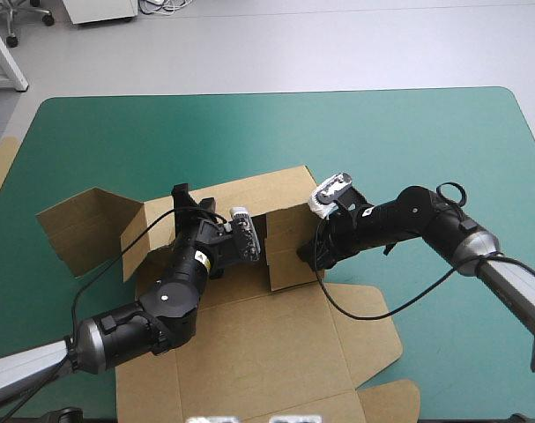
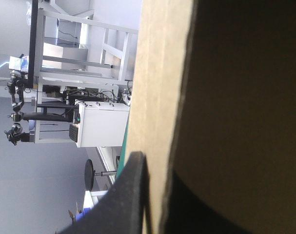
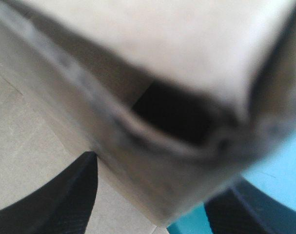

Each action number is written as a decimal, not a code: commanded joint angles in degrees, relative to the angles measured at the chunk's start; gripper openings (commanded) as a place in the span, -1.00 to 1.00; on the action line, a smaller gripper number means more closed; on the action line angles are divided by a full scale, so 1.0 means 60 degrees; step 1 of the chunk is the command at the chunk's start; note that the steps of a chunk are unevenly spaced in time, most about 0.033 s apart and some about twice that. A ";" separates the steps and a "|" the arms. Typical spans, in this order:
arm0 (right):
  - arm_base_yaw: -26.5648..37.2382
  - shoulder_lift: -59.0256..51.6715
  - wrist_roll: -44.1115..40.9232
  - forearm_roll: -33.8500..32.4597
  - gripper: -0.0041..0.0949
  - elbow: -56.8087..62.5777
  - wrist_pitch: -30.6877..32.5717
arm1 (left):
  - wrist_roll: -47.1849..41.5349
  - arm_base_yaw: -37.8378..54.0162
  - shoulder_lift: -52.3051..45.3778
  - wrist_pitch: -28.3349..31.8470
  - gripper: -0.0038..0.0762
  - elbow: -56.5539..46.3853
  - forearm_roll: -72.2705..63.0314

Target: Fold the box

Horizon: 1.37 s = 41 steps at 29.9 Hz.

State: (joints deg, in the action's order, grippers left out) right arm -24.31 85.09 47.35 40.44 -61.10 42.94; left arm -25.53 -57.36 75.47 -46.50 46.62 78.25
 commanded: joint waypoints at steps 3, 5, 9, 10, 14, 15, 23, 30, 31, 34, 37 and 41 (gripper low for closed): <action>0.0012 -0.0409 0.0123 0.0748 0.17 -0.0299 -0.1011 | -0.0626 -0.0064 -0.0114 0.0132 -0.93 0.0037 -0.0904; 0.0012 -0.0409 0.0123 0.0748 0.17 -0.0299 -0.1104 | -0.0733 -0.0064 0.0014 0.0093 -0.93 0.0037 -0.0758; 0.0012 -0.0409 0.0180 0.0748 0.17 -0.0299 -0.1375 | -0.0933 -0.0064 0.0489 -0.0247 -0.93 0.0059 -0.0067; 0.0012 -0.0409 0.0191 0.0748 0.17 -0.0299 -0.1482 | -0.1278 -0.0064 0.0551 -0.0305 -0.93 0.0059 0.0157; 0.0030 -0.0409 0.0191 0.0600 0.17 -0.0299 -0.1656 | -0.1827 0.0028 0.0705 -0.0922 -0.93 0.0059 0.0703; 0.0030 -0.0409 0.0191 0.0577 0.17 -0.0299 -0.1656 | -0.1870 0.0129 0.0705 -0.0984 -0.93 0.0059 0.0776; 0.0030 -0.0409 0.0191 0.0515 0.17 -0.0299 -0.1489 | -0.2451 0.0607 0.0408 -0.1438 -0.93 0.0520 0.1626; 0.0030 -0.0392 0.0243 0.0605 0.17 -0.0299 -0.1834 | -0.2451 0.0607 0.0338 -0.0921 -0.93 0.0784 0.1053; 0.0030 -0.0392 0.0290 0.0683 0.17 -0.0299 -0.1950 | -0.2451 0.0607 0.0338 -0.0903 -0.93 0.0784 0.1072; 0.0030 -0.0392 0.0654 0.1061 0.17 -0.0299 -0.2229 | -0.2429 0.0607 0.0338 -0.0885 -0.93 0.0784 0.1074; 0.0030 -0.0279 0.0974 0.1280 0.17 -0.0299 -0.2309 | -0.2381 0.0607 0.0338 -0.0888 -0.93 0.0784 0.0955; 0.0030 0.0135 0.1076 0.1349 0.17 -0.0299 -0.2344 | -0.2291 0.0607 0.0338 -0.0888 -0.93 0.0784 0.0893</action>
State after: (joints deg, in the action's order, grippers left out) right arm -24.31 86.23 52.64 46.13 -61.14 31.34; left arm -37.87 -53.81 79.37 -50.95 49.69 83.94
